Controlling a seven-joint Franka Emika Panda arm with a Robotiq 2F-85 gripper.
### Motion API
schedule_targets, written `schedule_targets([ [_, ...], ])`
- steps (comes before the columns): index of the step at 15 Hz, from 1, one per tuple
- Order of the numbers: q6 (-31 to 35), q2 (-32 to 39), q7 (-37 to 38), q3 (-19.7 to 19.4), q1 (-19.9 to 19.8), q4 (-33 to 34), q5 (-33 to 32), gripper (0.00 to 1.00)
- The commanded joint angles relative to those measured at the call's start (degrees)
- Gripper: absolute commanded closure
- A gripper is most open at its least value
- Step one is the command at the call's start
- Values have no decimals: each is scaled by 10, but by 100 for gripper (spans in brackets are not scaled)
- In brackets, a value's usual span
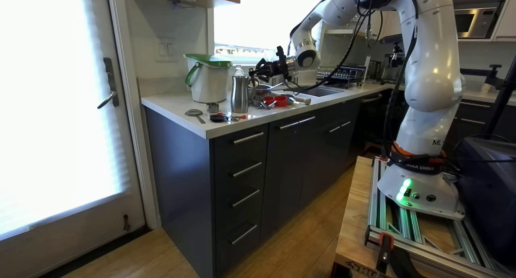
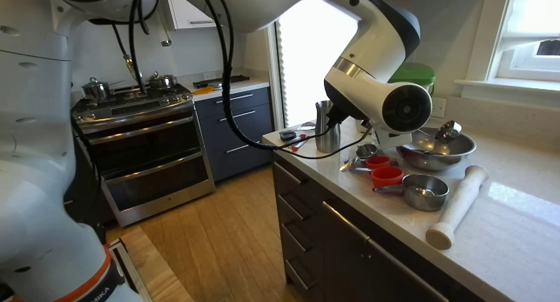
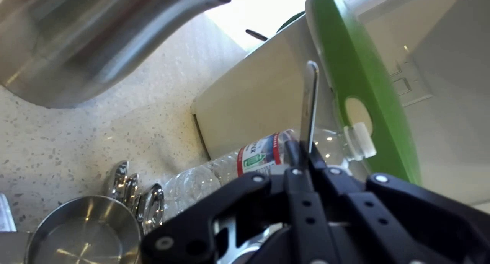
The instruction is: Put the ladle in the silver cup
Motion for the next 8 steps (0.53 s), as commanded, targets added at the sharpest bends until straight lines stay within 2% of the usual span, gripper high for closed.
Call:
schedule_targets([
  [1, -43, -49, 11, -11, -7, -35, -35, 99],
  [6, -129, -118, 64, -35, -17, -53, -139, 99],
  [8, -189, -149, 92, -44, -23, -53, -191, 99],
])
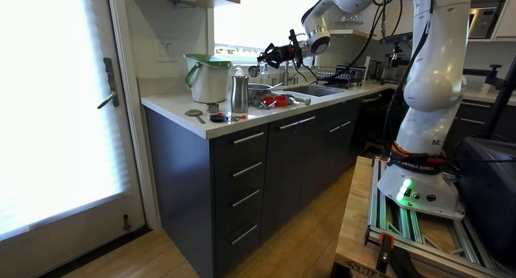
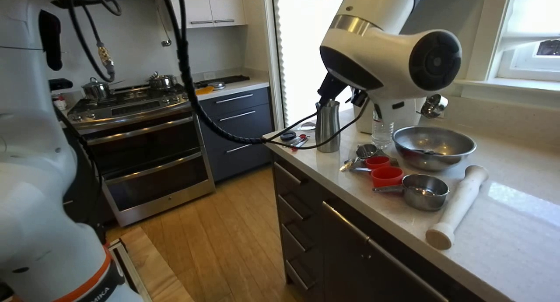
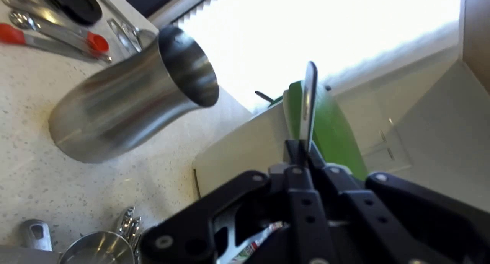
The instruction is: Put the ladle in the silver cup
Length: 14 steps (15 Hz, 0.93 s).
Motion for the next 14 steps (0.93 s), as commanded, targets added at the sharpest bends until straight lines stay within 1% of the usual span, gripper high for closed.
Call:
schedule_targets([
  [1, -95, -77, 54, -15, -11, -27, -94, 99],
  [4, -185, -120, 84, -24, -16, -25, -158, 99],
  [7, -266, -151, 98, -32, -20, -22, -201, 99],
  [12, -411, -164, 91, -44, -25, -9, -243, 99],
  [14, -456, -160, 92, -46, -26, -3, -253, 99],
])
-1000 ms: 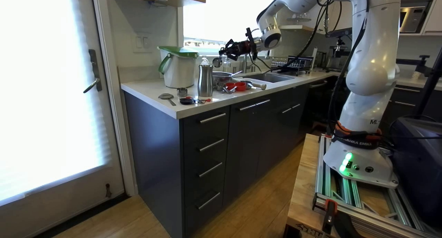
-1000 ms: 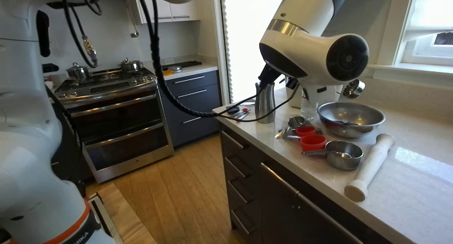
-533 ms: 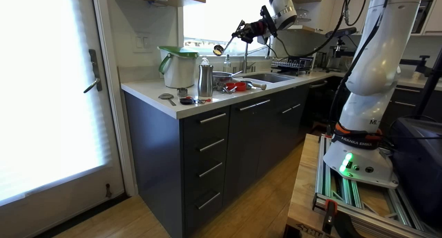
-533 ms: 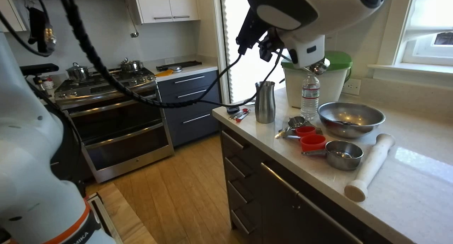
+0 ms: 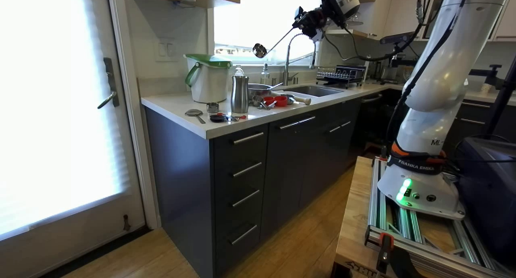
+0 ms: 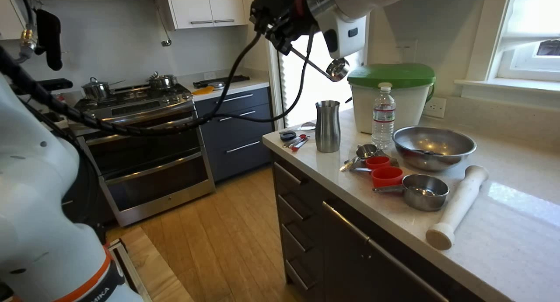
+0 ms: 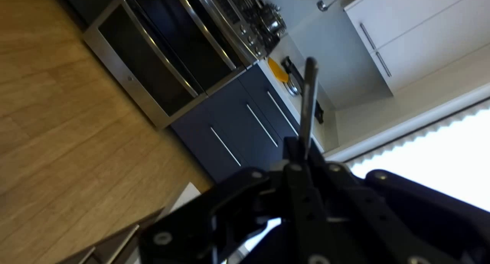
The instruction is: Put the ladle in the silver cup
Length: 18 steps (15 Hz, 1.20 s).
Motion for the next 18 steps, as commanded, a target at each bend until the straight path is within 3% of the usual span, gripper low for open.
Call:
schedule_targets([
  [1, -79, 2, 1, -4, -3, 9, -25, 99],
  [12, -81, -1, -3, 4, 1, 13, -15, 99],
  [18, -89, 10, 97, 31, 21, 78, -16, 99],
])
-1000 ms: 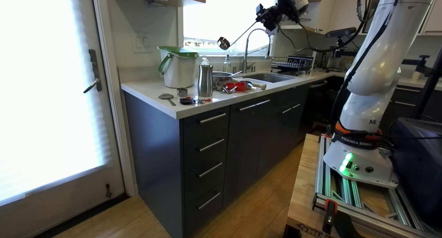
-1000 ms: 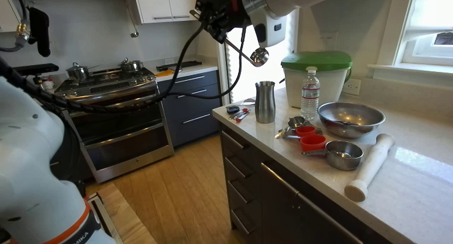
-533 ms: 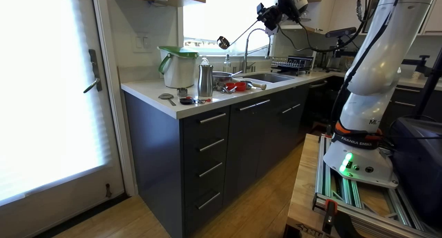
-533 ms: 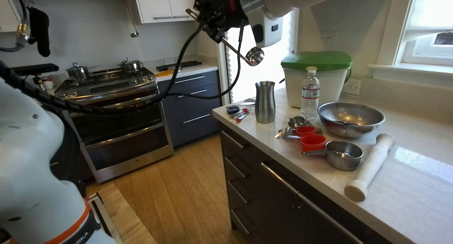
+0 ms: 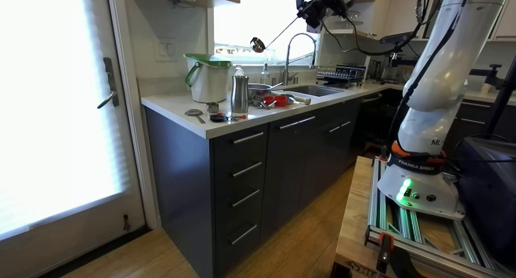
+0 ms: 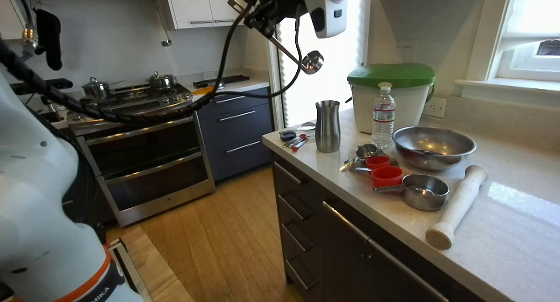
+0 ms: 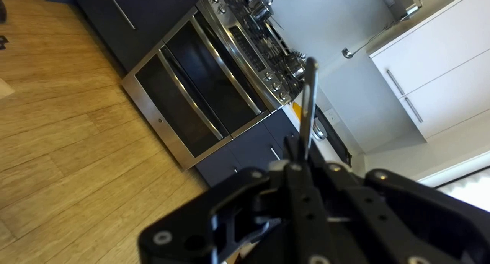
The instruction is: Put the ladle in the silver cup
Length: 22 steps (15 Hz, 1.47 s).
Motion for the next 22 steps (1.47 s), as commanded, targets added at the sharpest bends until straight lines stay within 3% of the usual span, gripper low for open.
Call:
schedule_targets([
  [1, -6, 10, 73, 17, 15, 41, -5, 99],
  [10, 6, 92, 210, 47, 44, 146, -2, 99],
  [22, -5, 229, 316, 53, 30, 307, 54, 99],
])
